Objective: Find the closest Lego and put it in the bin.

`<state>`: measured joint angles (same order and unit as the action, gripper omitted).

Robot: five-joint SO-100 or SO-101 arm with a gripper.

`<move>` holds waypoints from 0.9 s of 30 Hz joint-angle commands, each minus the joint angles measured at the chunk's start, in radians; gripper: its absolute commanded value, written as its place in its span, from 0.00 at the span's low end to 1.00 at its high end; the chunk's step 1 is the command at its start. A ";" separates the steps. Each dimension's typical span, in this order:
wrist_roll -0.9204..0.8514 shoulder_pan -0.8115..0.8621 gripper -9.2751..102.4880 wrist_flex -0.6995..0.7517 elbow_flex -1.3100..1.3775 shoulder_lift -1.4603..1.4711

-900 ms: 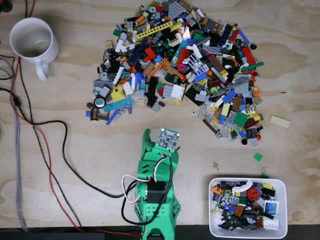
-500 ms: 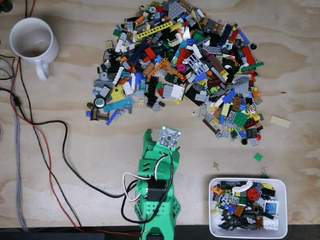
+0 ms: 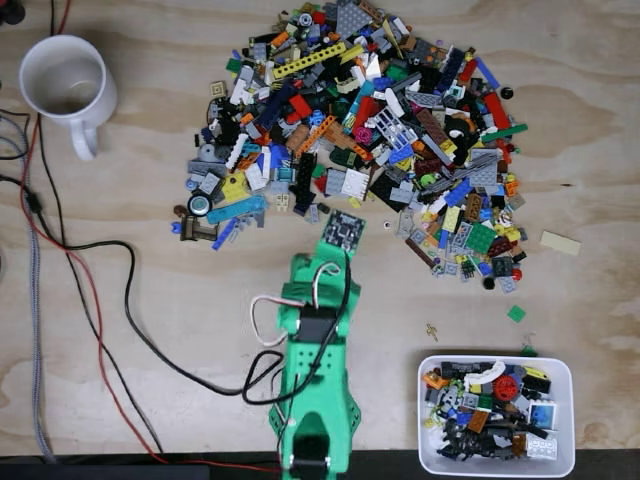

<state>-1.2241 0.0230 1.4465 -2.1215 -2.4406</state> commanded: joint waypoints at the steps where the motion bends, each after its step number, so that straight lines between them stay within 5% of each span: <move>1: 0.118 -0.072 0.29 -0.081 0.115 0.219; 10: 0.353 -0.155 0.34 -0.288 0.310 0.749; 27: 0.299 -0.005 0.31 -0.278 0.653 1.198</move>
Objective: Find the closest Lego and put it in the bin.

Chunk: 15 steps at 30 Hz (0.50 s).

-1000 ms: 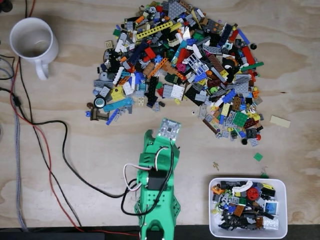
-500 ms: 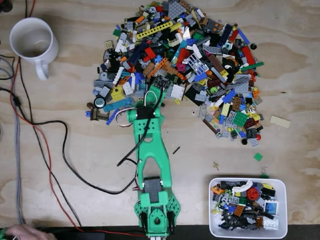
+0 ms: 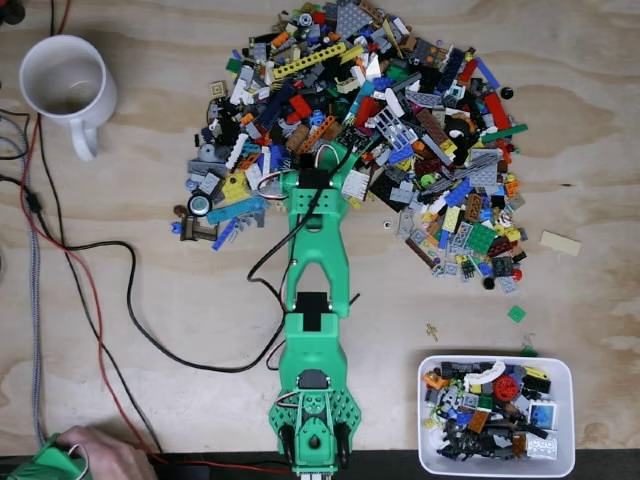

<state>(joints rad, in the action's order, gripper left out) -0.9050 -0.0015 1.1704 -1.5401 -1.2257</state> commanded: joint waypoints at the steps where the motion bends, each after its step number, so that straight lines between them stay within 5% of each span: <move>1: -0.031 0.020 0.30 -0.003 0.063 -0.012; 15: 0.011 -0.021 0.20 -0.014 -0.014 -0.037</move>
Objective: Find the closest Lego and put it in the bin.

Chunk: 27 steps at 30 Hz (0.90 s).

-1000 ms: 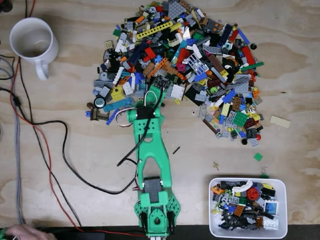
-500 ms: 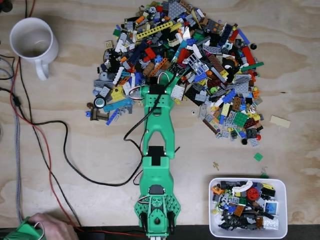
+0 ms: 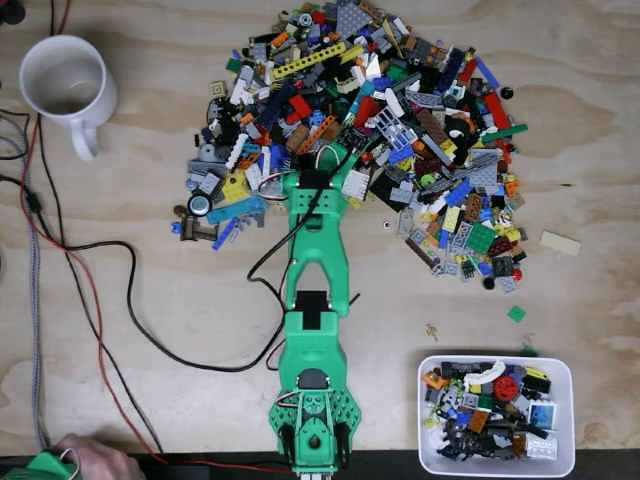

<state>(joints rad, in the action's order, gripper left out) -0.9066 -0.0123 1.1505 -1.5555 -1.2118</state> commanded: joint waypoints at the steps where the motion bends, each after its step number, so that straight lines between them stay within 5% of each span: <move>1: 0.012 -0.011 0.19 0.008 0.008 -0.057; 9: 0.032 0.005 0.16 0.083 0.118 -0.103; 18: -0.032 0.075 0.17 0.385 0.316 -0.479; 22: -0.130 0.359 0.17 0.471 0.328 -0.620; 27: -0.324 0.834 0.18 0.414 0.206 -0.726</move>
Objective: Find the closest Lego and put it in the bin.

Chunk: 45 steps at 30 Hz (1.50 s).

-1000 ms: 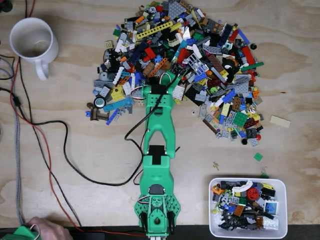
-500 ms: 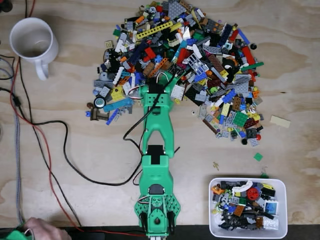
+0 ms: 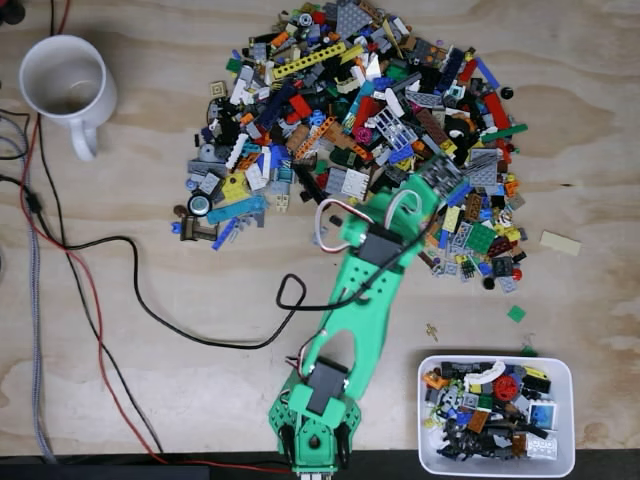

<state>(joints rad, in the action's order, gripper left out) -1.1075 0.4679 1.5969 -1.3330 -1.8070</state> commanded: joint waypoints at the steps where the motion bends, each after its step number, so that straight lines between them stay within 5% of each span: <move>1: -0.160 0.436 0.18 -0.044 -0.043 -0.135; 14: -0.417 1.068 0.19 -0.218 -0.405 -0.281; 22: -0.402 1.111 0.30 -0.367 -0.497 -0.348; 27: -0.341 0.890 0.29 -0.405 -0.483 -0.379; 39: -0.190 -0.172 0.28 -0.408 -0.890 -0.772; 45: -0.086 -0.425 0.28 -0.353 -0.897 -0.790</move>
<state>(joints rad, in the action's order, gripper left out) -1.2379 0.2102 1.2257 -2.2396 -2.5541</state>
